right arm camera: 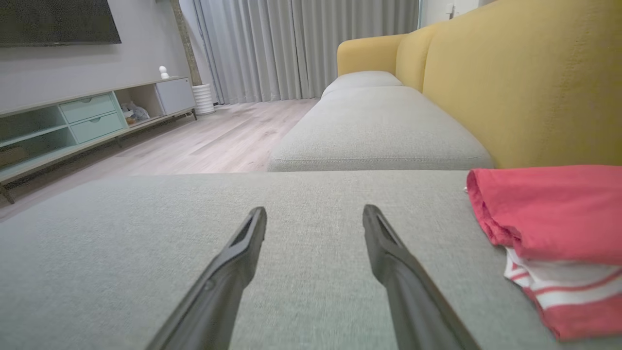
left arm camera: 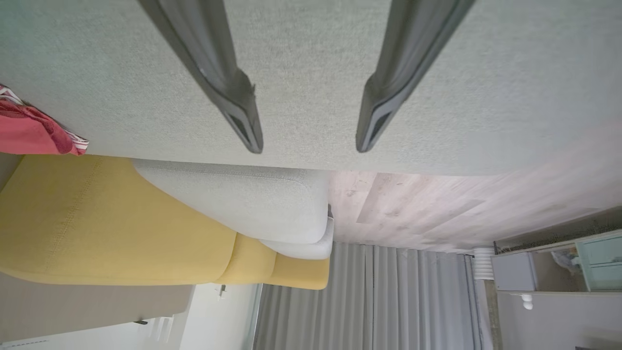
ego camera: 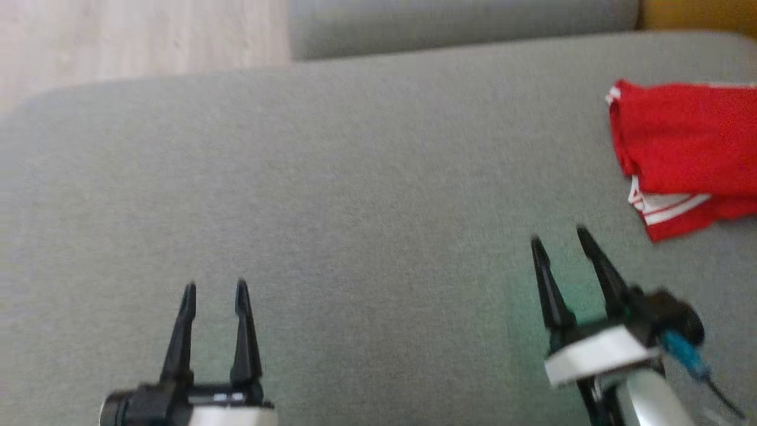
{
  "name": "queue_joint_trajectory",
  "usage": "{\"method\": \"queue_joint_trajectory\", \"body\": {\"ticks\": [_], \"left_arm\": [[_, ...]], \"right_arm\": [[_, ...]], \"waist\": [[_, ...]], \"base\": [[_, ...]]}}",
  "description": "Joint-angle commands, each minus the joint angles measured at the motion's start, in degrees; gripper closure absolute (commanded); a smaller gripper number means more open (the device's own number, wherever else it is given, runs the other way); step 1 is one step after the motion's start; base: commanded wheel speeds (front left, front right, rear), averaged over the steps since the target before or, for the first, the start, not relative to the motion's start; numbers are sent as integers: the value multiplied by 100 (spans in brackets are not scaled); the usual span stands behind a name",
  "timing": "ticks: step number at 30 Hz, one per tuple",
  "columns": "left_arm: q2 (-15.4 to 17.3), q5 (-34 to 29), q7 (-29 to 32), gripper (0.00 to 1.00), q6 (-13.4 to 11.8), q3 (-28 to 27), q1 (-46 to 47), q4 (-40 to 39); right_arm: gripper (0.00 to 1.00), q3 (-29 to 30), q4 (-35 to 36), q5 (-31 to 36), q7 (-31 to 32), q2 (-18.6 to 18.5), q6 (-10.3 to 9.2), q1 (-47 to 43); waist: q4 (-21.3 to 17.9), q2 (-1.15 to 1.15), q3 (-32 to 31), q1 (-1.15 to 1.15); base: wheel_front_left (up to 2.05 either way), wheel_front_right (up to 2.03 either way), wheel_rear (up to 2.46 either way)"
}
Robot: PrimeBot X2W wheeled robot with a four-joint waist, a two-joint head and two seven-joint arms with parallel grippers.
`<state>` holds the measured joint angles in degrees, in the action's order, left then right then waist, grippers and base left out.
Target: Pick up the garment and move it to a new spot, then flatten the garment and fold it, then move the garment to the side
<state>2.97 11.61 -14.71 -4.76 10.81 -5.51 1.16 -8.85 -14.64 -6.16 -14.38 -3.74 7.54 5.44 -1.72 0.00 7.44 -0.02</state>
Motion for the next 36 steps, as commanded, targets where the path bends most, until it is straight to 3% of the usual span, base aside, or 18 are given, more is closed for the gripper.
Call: {"method": "queue_joint_trajectory", "body": {"ticks": [1, 12, 22, 23, 36], "left_arm": [[-9, -55, -29, 0, -31, -194, -56, -240], [-9, -332, -29, 0, 145, -460, -653, -475], [-9, -432, -29, 0, 87, -511, -699, -447], [20, -410, 0, 100, 103, -310, -870, -269], [58, 300, 113, 100, 187, -346, -760, -13]], "right_arm": [[0, -43, 266, -33, -61, 42, -5, -155], [0, 35, 992, -47, -62, 85, -5, -1195], [0, -2, 1033, -125, -62, 86, -5, -1224], [100, 145, 837, -96, 0, 107, 0, -1368], [100, 188, 617, -816, 118, 59, 0, -1298]], "waist": [[292, 0, -450, 2], [312, 0, -825, 2], [247, 0, -867, 2], [246, 0, -868, 2], [238, 0, -857, 2]], "base": [[0, 0, 0], [0, 0, 0], [0, 0, 0], [0, 0, 0], [0, 0, 0]]}}
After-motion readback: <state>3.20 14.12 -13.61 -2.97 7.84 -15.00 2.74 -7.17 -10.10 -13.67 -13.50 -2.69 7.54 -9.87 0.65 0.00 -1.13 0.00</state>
